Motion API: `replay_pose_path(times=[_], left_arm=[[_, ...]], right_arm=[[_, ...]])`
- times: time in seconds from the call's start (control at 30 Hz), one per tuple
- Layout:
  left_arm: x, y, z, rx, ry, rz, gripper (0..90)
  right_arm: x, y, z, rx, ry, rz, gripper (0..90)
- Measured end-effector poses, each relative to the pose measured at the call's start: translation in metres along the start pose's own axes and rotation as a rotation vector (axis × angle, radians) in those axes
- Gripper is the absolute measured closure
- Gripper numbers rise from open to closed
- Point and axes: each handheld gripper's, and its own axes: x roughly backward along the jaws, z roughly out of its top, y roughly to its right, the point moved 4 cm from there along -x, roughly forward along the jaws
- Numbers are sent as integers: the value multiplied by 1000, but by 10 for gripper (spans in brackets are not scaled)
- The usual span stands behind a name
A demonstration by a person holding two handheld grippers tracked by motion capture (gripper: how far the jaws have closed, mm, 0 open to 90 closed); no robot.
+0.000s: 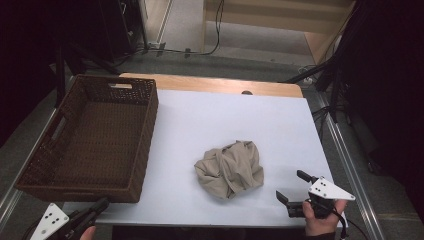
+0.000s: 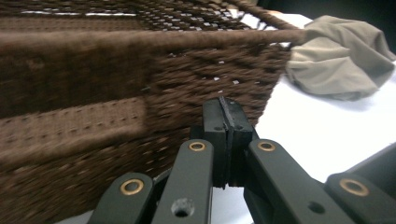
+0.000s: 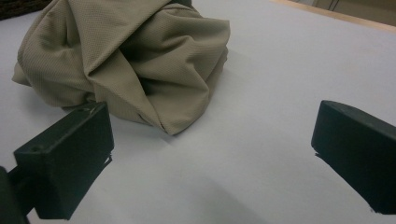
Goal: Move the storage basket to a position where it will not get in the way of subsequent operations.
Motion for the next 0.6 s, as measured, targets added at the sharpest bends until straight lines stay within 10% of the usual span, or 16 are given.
replay_pose_path(times=[0.6], left_arm=[[20, -45, -18, 63, -22, 121, 900]], right_arm=[[0, -1, 1, 4, 1, 2, 0]])
